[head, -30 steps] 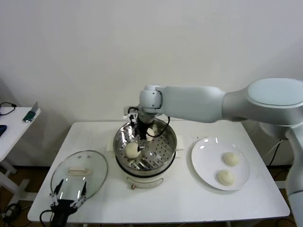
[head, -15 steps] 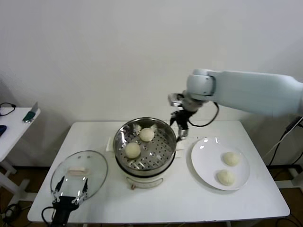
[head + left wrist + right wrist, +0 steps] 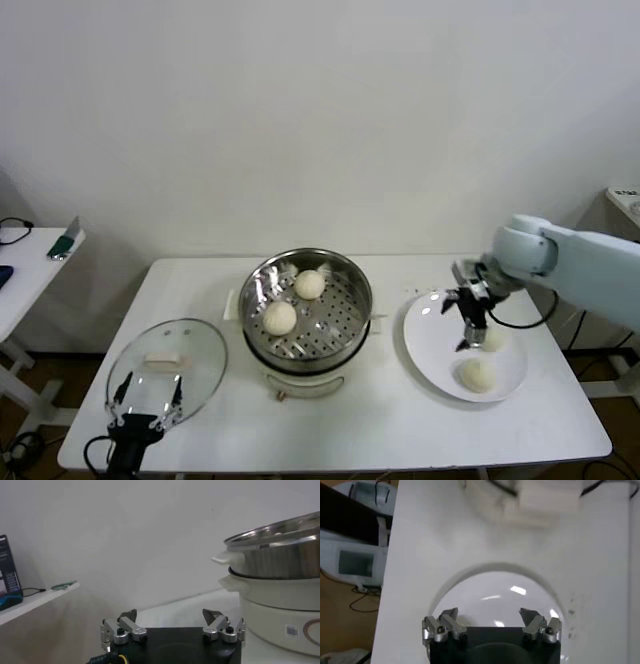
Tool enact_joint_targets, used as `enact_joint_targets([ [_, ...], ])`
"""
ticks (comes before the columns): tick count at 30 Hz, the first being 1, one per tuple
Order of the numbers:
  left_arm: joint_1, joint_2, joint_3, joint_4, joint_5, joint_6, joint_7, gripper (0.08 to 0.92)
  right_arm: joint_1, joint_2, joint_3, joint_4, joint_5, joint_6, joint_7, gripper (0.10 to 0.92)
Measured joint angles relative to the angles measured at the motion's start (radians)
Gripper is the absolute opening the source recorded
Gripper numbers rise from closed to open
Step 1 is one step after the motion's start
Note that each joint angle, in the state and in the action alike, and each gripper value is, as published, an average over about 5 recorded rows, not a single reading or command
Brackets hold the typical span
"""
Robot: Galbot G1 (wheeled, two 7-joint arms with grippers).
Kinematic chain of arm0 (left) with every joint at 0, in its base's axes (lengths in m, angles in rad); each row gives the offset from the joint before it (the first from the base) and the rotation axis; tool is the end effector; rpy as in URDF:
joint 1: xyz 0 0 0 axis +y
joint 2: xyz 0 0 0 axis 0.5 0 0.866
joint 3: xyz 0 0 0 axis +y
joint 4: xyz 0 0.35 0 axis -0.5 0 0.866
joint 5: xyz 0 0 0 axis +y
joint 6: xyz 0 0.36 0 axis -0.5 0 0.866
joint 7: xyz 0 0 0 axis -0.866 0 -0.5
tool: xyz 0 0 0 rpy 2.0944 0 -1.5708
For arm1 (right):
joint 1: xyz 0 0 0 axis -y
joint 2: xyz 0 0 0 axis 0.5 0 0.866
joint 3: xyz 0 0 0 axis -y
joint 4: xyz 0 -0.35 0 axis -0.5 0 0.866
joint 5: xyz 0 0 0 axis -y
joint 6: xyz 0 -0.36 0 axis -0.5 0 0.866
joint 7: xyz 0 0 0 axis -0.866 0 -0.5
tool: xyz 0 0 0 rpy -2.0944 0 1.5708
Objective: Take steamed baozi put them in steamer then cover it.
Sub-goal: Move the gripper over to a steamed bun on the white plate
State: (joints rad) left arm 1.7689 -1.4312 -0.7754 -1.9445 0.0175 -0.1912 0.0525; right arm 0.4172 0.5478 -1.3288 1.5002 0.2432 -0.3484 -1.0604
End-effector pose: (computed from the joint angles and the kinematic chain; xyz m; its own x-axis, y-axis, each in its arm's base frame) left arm 0.1083 0.1131 -0.3682 -0.9874 -0.0804 0.1360 -0.0404 0.9606 0.2750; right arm 0.4766 -0.1408 -0.1513 -0.0548 -0.1159 0.9917 -0.9964 -0.0574 -0.0617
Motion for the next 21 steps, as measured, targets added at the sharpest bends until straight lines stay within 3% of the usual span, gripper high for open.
enact_joint_targets([
  [21,0.012,-0.009,-0.007,0.028,0.003,-0.003,-0.006,0.823,-0.219,0.024,0.094,-0.120,-0.130,0.008,0.006,0.823],
])
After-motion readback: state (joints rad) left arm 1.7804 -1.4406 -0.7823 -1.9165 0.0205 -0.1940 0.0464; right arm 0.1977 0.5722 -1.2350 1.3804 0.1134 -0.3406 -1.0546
